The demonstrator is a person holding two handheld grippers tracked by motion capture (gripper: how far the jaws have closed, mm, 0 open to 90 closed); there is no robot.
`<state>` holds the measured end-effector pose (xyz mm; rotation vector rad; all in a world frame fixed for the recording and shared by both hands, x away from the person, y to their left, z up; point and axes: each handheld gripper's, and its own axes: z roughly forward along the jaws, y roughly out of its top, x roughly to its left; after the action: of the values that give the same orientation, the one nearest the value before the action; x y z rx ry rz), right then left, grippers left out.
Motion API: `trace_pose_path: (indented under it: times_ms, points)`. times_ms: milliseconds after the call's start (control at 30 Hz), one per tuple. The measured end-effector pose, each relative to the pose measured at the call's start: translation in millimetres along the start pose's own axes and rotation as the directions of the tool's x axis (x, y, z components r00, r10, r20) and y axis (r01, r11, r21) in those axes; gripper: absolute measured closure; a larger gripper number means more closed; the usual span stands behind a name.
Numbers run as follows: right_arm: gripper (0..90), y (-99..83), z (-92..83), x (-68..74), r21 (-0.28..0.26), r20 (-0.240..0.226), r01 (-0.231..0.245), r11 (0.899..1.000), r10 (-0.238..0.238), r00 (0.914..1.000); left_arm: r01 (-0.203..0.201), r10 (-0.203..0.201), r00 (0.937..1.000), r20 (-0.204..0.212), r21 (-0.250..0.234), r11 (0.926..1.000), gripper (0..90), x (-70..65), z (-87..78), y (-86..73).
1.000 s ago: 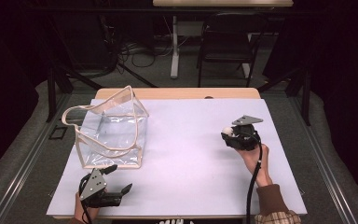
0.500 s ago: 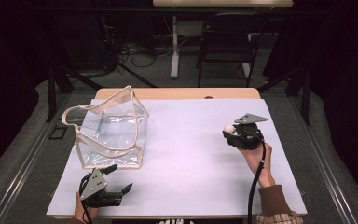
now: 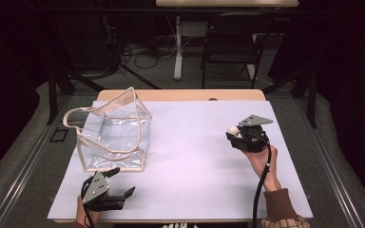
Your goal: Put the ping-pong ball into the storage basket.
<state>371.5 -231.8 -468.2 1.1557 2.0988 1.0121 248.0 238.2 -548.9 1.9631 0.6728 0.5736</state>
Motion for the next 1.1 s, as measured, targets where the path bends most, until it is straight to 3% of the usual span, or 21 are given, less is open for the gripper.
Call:
trace_pose_path:
  times_ms: [1100]
  points:
    - [50.6,7.6,-2.4,10.8,-0.011,-0.028,0.020,1.000,-0.020,0.9994,0.001,-0.001,1.0000,-0.002,-0.002,1.0000,16.0,0.3,-0.2,0.1]
